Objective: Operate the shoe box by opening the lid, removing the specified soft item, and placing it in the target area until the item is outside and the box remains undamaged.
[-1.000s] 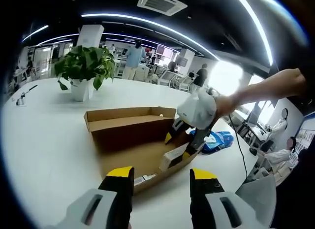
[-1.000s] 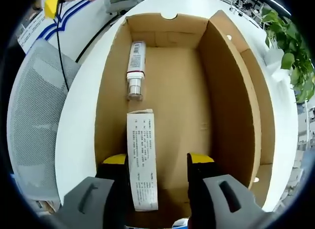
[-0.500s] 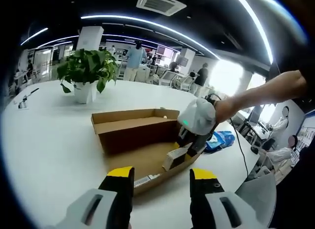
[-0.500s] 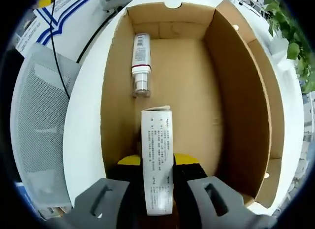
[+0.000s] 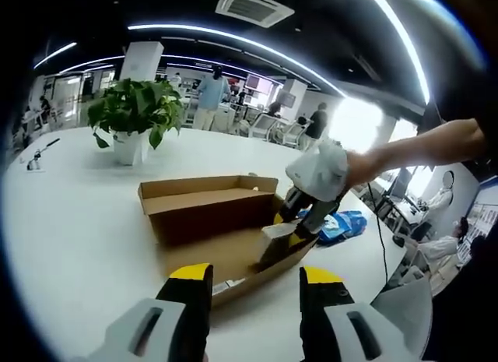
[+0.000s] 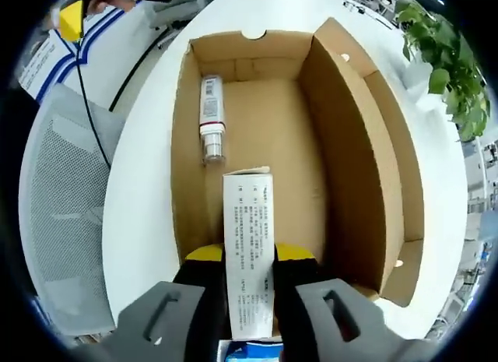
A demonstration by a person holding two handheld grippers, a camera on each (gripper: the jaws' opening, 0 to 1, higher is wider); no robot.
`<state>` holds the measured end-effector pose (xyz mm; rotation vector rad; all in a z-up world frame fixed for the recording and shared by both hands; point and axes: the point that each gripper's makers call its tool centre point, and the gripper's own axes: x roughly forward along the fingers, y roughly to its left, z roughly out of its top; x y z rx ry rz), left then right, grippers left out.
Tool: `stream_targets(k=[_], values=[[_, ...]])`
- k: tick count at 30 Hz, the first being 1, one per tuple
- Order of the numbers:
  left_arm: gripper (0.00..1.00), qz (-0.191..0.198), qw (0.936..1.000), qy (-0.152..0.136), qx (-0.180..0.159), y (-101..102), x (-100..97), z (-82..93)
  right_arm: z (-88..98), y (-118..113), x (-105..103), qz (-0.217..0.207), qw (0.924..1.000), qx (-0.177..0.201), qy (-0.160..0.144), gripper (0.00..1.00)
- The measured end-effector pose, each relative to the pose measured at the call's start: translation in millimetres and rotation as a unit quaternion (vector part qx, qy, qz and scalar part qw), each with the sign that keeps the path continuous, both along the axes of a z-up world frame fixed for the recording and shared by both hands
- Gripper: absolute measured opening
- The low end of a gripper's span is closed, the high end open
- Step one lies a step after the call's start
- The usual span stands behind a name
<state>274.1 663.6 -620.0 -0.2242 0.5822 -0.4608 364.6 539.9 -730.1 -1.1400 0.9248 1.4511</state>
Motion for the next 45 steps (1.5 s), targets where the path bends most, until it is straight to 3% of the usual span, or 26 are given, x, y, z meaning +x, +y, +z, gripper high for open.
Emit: stream_targets(k=[9,23,30,36,45], values=[[0.45,-0.014,0.9999,-0.006,-0.003,-15,9.4,7.9,29.1,-4,5,-0.012,0.9995,0.026,-0.013,0.19],[0.45,-0.026,0.9995,-0.008,-0.013,-36,11.5,6.8,59.4,-16,7,-0.027,0.9973,0.055,-0.040,0.19],[0.45,-0.030,0.9994,-0.011,-0.015,-42,14.0,11.0,69.8,-25,4,-0.010,0.9965,0.057,-0.061,0.19],[0.45,-0.038,0.9991,-0.012,-0.014,-53,16.1,13.1,75.4,-46,8,-0.007,0.9961,0.045,-0.075,0.19],[0.45,-0.051,0.9985,-0.014,-0.013,-70,19.7,17.0,78.4,-85,15,-0.044,0.9951,0.042,-0.078,0.19]])
